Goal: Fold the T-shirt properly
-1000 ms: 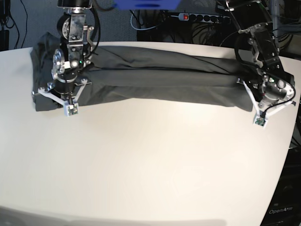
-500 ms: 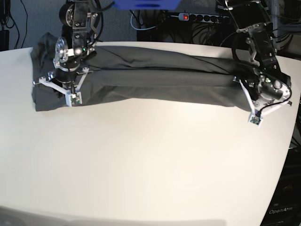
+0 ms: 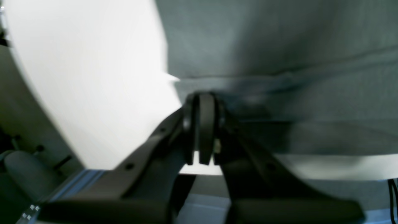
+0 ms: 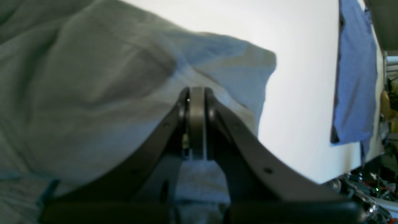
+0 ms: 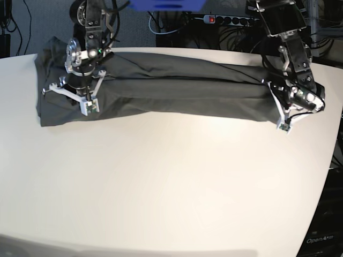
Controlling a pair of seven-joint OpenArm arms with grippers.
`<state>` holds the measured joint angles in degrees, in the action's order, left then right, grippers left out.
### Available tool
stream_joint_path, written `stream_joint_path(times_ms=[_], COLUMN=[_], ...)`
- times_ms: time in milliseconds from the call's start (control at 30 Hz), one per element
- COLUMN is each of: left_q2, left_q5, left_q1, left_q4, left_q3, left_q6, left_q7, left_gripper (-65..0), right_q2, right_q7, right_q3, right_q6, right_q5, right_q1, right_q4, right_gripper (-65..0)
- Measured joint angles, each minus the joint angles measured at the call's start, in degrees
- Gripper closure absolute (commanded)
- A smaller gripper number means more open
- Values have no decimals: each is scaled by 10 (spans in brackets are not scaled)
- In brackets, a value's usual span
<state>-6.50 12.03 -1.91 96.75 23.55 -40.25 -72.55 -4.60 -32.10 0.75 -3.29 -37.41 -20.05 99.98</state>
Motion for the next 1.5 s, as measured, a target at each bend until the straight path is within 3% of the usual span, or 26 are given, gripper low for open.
stream_joint_path(times_ms=[133,333,733,933,1100,1400,1500], left_q2=[0,-4,-25,-26,-32,-28,-25], left_q5=[4,11,2,3,-3,-3,-4], left_q1=[2,11,38,42,42,40,36], left_q4=[-28,-79,-132,-134,-135,-108,-76], left_q3=[0,3,5,5,4,4,3], left_q6=[0,2,4,4,4,0,0], left_q7=[28,64,102,102,103,92,33], left_gripper=[-22,-22,-22,-22,-22,-23,-23], right_q2=[0,0,11,18,36,38,38], right_q7=[6,63,80,94,109,105,106], right_q3=[0,0,0,0,2,1,1], right_q6=[0,23,37,40,41,40,41], right_q5=[-1,-19,-26,-18,32,33,33], right_q1=[5,19,90,120,122,124,124], right_q4=[-46,-100,-178,-214,-216,-218,-219], right_gripper=[-3,-3,-3,-3,-3,-3,-3])
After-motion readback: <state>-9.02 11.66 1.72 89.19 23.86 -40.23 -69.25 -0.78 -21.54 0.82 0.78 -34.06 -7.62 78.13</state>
